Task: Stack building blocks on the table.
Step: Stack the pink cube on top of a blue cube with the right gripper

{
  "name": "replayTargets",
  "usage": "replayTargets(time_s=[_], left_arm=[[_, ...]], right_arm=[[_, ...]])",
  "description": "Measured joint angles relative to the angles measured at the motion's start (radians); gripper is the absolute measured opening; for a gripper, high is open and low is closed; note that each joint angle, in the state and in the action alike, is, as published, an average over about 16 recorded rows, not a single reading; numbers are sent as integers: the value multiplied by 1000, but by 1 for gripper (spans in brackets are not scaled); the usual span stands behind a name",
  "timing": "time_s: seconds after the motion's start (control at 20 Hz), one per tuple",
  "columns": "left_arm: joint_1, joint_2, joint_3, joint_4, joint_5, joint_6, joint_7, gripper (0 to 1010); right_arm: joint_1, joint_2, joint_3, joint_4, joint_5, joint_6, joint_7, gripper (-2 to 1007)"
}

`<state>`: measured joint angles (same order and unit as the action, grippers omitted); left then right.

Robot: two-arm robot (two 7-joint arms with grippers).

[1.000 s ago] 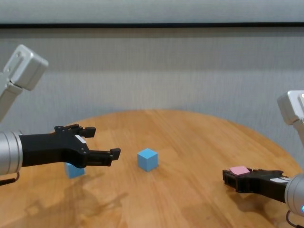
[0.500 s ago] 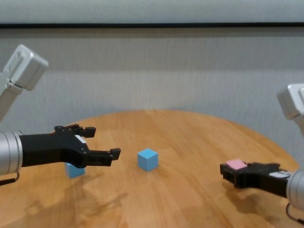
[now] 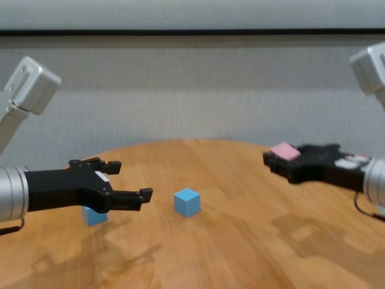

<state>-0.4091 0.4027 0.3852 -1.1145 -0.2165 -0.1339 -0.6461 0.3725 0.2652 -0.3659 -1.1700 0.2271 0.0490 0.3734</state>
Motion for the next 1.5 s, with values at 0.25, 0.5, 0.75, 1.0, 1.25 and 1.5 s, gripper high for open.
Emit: replayTargets(time_s=[0.25, 0.5, 0.75, 1.0, 1.25, 1.5], left_arm=[[0, 0, 0, 0, 0, 0, 0, 1000], [0, 0, 0, 0, 0, 0, 0, 1000], [0, 0, 0, 0, 0, 0, 0, 1000], [0, 0, 0, 0, 0, 0, 0, 1000], [0, 0, 0, 0, 0, 0, 0, 1000], [0, 0, 0, 0, 0, 0, 0, 1000]], right_arm=[[69, -14, -21, 68, 8, -45, 73, 372], [128, -47, -45, 151, 25, -68, 121, 372], [174, -83, -74, 229, 32, -85, 152, 372], [220, -117, -102, 310, 29, -107, 177, 372], [269, -150, -122, 401, 19, -137, 200, 372], [320, -184, -133, 506, 8, -175, 223, 372]])
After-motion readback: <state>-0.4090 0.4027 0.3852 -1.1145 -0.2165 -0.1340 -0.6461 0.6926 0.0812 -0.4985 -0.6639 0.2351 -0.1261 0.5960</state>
